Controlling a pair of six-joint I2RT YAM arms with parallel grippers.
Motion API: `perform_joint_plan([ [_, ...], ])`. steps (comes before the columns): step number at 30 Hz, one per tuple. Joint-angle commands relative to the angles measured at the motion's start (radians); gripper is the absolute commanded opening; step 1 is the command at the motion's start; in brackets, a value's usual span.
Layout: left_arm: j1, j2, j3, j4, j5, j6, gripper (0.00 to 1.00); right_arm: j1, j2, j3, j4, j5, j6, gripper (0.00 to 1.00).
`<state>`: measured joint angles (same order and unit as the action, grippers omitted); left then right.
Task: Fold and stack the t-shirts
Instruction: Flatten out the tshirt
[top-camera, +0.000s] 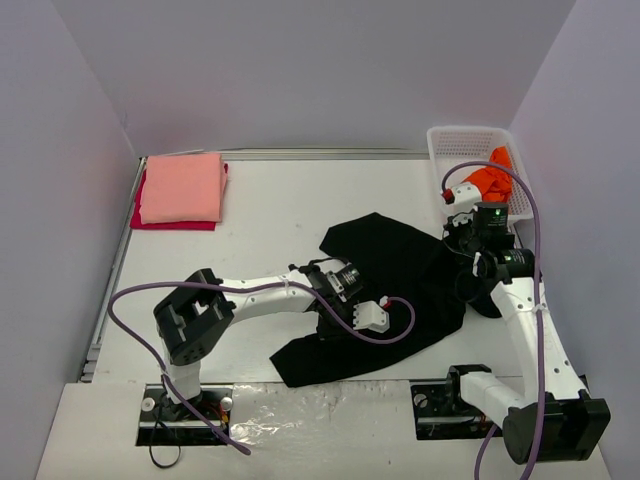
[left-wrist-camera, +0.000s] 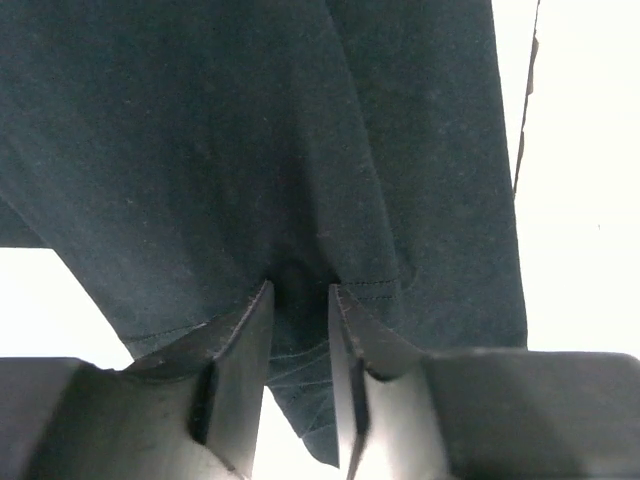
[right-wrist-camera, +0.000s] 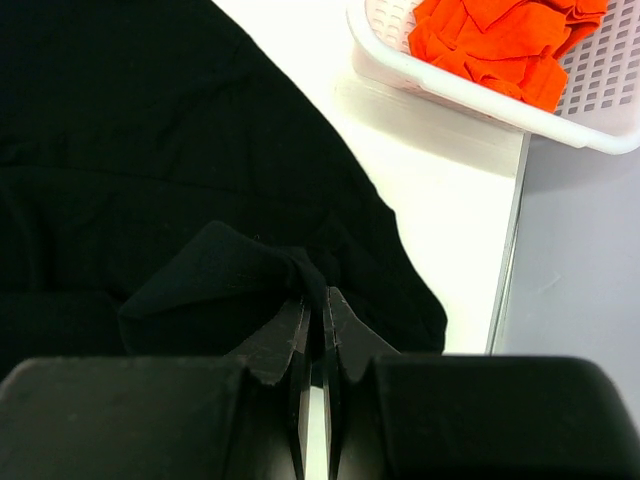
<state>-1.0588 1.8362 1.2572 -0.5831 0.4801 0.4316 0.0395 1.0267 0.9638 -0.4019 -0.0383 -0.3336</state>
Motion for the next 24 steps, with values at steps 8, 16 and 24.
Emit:
perform_joint_plan([
  [8, -0.015, -0.003, 0.038, -0.046, -0.011, 0.024, 0.02, -0.006, 0.006, -0.017, 0.031, 0.003, 0.001, 0.0],
  [16, 0.0, -0.077, 0.083, -0.087, -0.113, 0.059, 0.02, -0.006, 0.01, -0.013, 0.028, 0.012, -0.001, 0.0],
  [24, 0.157, -0.187, 0.16, -0.141, -0.136, 0.071, 0.03, -0.006, 0.016, 0.01, 0.028, 0.031, -0.008, 0.0],
])
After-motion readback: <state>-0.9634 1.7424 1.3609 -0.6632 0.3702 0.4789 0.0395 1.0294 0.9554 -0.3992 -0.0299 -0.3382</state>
